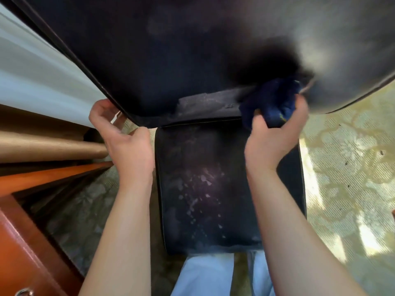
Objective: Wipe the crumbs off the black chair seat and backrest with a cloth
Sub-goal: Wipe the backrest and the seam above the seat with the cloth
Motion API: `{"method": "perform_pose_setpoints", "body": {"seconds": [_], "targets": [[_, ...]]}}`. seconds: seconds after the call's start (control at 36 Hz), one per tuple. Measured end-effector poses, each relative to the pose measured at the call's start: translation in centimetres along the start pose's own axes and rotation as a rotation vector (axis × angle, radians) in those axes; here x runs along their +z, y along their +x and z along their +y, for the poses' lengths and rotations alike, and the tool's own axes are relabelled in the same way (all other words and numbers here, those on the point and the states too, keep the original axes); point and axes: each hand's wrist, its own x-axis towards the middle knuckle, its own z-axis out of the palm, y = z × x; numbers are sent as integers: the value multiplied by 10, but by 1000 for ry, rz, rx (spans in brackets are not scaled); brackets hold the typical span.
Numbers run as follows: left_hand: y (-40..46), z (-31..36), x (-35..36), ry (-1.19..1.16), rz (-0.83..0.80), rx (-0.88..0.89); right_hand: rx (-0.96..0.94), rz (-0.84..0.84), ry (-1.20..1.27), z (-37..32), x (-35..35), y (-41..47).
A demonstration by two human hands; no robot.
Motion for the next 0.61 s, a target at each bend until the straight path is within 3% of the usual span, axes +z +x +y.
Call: {"method": "perform_pose_setpoints", "body": {"seconds": [0.25, 0.33, 0.47, 0.61], "targets": [[5, -12, -7, -34, -12, 45, -218, -493, -44, -27, 55, -85], [5, -13, -8, -35, -21, 57, -239, -564, -44, -26, 45, -87], [-1, -12, -8, -68, -34, 25, -213, -335, -27, -14, 3, -60], [-3, -10, -4, -83, -41, 24, -50, -48, -79, 12, -41, -22]]}}
